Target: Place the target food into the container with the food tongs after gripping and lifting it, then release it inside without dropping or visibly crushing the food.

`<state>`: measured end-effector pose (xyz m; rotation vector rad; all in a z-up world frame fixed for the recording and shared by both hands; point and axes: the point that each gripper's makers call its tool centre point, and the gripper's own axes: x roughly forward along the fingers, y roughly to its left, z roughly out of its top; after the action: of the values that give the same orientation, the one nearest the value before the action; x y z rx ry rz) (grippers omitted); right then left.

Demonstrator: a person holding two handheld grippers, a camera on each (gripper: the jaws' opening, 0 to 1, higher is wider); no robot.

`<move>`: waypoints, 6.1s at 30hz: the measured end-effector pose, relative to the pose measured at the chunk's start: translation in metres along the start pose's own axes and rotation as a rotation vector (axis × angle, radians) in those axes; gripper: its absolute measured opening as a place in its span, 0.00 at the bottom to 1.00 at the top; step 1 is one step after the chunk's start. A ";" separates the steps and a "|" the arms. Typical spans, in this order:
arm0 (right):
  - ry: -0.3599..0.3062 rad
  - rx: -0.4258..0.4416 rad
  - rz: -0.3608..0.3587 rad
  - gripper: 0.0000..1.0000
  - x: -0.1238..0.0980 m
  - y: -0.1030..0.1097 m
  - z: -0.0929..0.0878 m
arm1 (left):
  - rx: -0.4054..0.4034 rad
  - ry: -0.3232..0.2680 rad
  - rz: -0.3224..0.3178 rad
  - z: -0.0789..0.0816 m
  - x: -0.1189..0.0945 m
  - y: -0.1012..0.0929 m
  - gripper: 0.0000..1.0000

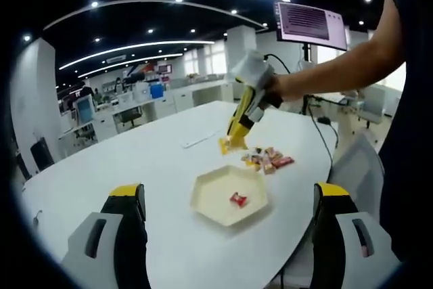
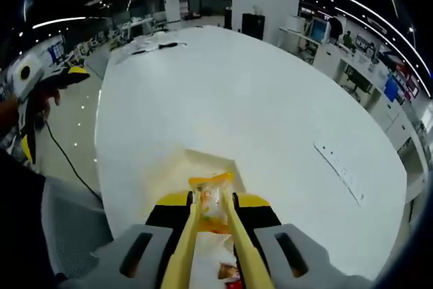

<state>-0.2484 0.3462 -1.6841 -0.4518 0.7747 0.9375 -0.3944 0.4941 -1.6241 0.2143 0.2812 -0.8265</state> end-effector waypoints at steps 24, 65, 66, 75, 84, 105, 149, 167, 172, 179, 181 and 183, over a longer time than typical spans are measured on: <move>-0.011 -0.072 0.057 0.24 0.025 0.026 0.040 | -0.006 -0.017 0.010 0.003 -0.008 0.011 0.99; -0.087 -0.182 0.101 0.25 -0.025 0.025 0.028 | -0.022 -0.055 0.006 0.009 0.001 0.019 0.99; -0.089 -0.169 0.117 0.25 -0.027 0.026 0.026 | -0.033 -0.049 0.011 0.009 0.001 0.018 0.99; -0.084 -0.200 0.108 0.26 -0.045 0.014 0.001 | -0.034 -0.047 -0.013 0.009 0.008 -0.001 0.99; -0.089 -0.173 0.080 0.26 -0.064 0.002 -0.018 | -0.038 -0.024 0.007 0.001 0.003 -0.004 0.99; -0.070 -0.185 0.075 0.27 -0.084 -0.015 -0.059 | -0.036 0.001 0.023 -0.006 0.001 -0.015 0.99; -0.049 -0.316 0.146 0.27 -0.036 -0.030 -0.094 | -0.043 0.069 0.067 -0.016 -0.003 -0.017 0.99; 0.019 -0.387 0.182 0.27 0.006 -0.029 -0.122 | -0.074 0.092 0.103 -0.025 -0.010 -0.019 0.99; 0.059 -0.423 0.184 0.27 0.021 -0.033 -0.134 | -0.079 0.102 0.110 -0.028 -0.012 -0.019 0.99; 0.096 -0.463 0.199 0.27 0.040 -0.035 -0.145 | -0.092 0.118 0.121 -0.033 -0.014 -0.021 0.99; 0.115 -0.481 0.194 0.27 0.044 -0.037 -0.149 | -0.093 0.124 0.124 -0.035 -0.015 -0.021 0.99; 0.117 -0.488 0.191 0.27 0.047 -0.038 -0.150 | -0.096 0.129 0.127 -0.036 -0.016 -0.021 0.99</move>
<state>-0.2583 0.2539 -1.8168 -0.8753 0.6994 1.2946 -0.4263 0.5019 -1.6548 0.1940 0.4236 -0.6731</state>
